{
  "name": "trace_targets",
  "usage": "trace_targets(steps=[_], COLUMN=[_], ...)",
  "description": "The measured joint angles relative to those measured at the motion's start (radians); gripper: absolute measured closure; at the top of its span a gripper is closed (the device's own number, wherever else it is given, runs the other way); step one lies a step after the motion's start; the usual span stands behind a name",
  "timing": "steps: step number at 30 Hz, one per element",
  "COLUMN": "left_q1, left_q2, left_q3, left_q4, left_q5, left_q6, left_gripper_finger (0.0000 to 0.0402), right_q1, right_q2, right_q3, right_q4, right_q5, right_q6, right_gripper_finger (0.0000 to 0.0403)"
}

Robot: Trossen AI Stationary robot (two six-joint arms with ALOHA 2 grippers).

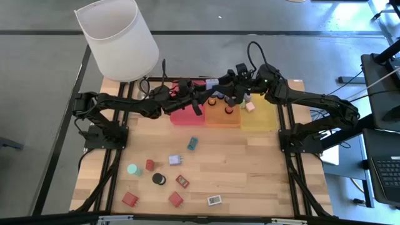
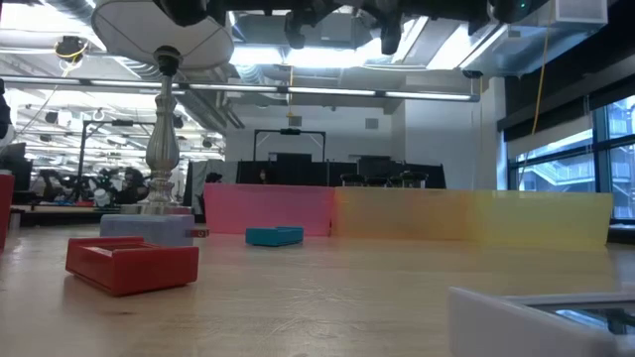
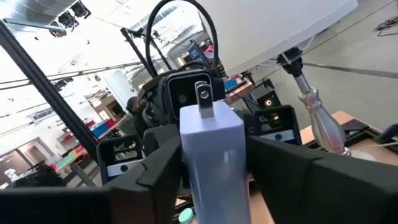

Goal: Pick & Place Office items
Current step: Put the top blue charger adapter into the yellow bin

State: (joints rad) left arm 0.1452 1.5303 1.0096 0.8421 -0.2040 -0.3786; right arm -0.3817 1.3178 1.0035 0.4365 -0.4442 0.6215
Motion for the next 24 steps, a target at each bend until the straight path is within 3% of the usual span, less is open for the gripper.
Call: trace_targets(steps=[6, 19, 24], left_q1=[-0.001, -0.002, 0.000], left_q2=[0.000, 0.000, -0.001], left_q3=[0.000, 0.002, 0.003], left_q4=[0.000, -0.010, -0.073], left_q5=[-0.023, -0.028, -0.049], left_q6=[-0.012, -0.051, -0.053], left_gripper_finger=[0.0283, 0.0222, 0.0188], right_q1=[-0.001, -0.027, -0.083], right_q2=[0.000, -0.011, -0.060], right_q3=[0.000, -0.001, -0.002], right_q4=[0.002, -0.017, -0.157], right_q5=[0.009, -0.015, -0.054], right_q6=[-0.008, -0.019, -0.086], right_gripper_finger=[0.0278, 0.0279, 0.0279])
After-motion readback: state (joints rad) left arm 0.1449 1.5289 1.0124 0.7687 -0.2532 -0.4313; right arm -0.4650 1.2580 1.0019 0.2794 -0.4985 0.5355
